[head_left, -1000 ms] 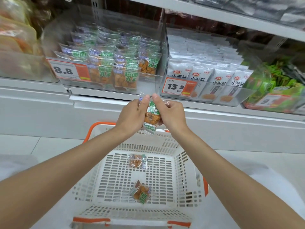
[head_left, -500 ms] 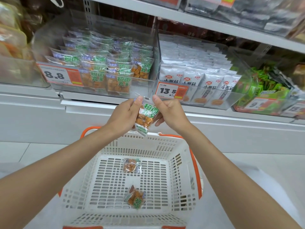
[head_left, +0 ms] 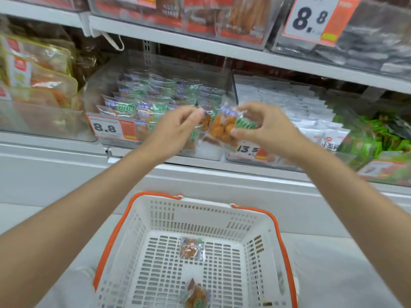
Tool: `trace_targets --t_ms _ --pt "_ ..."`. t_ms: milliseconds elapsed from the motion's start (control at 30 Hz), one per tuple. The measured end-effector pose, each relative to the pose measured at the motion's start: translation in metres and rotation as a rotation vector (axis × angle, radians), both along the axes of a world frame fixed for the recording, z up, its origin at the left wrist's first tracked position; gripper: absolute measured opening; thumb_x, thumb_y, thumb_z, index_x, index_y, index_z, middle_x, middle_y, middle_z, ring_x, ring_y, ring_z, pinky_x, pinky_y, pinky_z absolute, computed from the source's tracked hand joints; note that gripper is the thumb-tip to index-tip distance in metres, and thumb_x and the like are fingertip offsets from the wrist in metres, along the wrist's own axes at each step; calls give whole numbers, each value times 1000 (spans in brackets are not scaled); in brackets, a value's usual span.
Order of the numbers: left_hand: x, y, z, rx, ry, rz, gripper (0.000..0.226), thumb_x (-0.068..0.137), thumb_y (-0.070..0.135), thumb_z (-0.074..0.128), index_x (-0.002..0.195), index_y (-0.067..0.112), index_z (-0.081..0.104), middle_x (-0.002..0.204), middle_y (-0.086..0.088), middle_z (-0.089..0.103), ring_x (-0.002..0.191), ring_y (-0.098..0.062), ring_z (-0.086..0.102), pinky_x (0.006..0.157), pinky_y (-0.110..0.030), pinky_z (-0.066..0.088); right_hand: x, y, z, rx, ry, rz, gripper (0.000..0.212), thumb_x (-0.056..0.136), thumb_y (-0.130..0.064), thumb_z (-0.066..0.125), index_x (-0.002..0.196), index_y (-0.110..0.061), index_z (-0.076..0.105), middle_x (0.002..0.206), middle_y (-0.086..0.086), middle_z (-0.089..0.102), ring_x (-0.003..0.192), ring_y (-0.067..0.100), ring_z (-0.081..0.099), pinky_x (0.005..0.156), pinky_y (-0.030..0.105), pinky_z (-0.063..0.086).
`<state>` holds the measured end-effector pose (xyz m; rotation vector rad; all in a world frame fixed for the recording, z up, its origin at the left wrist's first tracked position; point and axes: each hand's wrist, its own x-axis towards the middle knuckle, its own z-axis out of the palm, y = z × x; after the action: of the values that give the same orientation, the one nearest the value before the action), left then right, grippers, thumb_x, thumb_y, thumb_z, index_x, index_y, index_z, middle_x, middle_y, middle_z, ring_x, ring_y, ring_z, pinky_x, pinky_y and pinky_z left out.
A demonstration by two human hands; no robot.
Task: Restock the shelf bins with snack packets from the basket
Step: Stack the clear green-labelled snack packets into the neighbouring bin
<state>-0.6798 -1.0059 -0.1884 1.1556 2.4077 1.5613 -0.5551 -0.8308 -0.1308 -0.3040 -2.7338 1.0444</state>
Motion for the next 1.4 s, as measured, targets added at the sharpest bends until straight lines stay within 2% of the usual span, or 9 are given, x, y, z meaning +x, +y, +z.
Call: trace_targets --t_ms 133,333,567,700,933,1000,1100,1233,1400 --pt "-56 12 11 -221 282 133 30 102 29 43 123 20 63 122 -1 64 115 -23 54 99 -44 44 -32 11 26 191 188 -81 33 79 -27 79 106 -29 61 112 -6 64 110 12 60 102 36 47" --pt "-102 18 -6 -719 340 60 50 100 49 41 145 26 44 144 -5 50 136 -29 37 109 -51 31 -94 11 15 550 106 -89 39 84 -25 73 120 -14 60 117 6 60 110 24 55 93 34 45" --pt "-98 11 -12 -665 395 71 47 101 46 40 143 26 47 144 -5 50 136 -25 35 109 -49 27 -147 17 2 819 -291 -19 18 73 -15 74 77 -2 63 73 14 60 67 31 56 61 39 50" --pt "-98 11 -13 -645 368 82 46 101 45 40 142 26 47 143 -5 50 136 -25 34 110 -50 25 -158 15 -9 884 -383 -6 41 75 -17 77 58 -11 40 56 5 41 52 23 40 48 28 32" --pt "-98 12 -10 -663 360 74 44 101 46 41 140 27 49 140 -3 52 136 -24 34 111 -51 22 -159 14 -20 950 -426 32 33 78 -29 79 76 -9 52 67 3 49 63 22 51 54 29 39" --pt "-99 11 -9 -650 378 78 38 100 47 42 129 26 57 127 -2 59 126 -23 41 107 -50 26 -158 13 -20 940 -421 26 39 77 -31 81 91 -10 51 76 2 50 76 25 54 62 33 42" --pt "-98 10 -9 -632 408 85 32 99 47 42 114 26 62 110 2 62 115 -20 47 103 -49 28 -158 8 -22 971 -466 29 39 77 -34 80 81 -14 47 78 3 52 78 26 54 64 32 41" --pt "-99 8 -11 -604 388 82 34 99 46 43 121 26 60 116 2 61 118 -19 45 105 -48 28 -157 4 -26 988 -492 34 37 78 -37 79 78 -17 48 75 0 53 75 24 53 65 32 39" --pt "-100 7 -13 -591 370 67 39 100 45 42 131 25 55 126 -1 59 125 -21 42 106 -49 28 -152 7 -25 1014 -466 63 49 77 -49 76 108 -16 57 97 2 64 88 25 58 77 34 41"
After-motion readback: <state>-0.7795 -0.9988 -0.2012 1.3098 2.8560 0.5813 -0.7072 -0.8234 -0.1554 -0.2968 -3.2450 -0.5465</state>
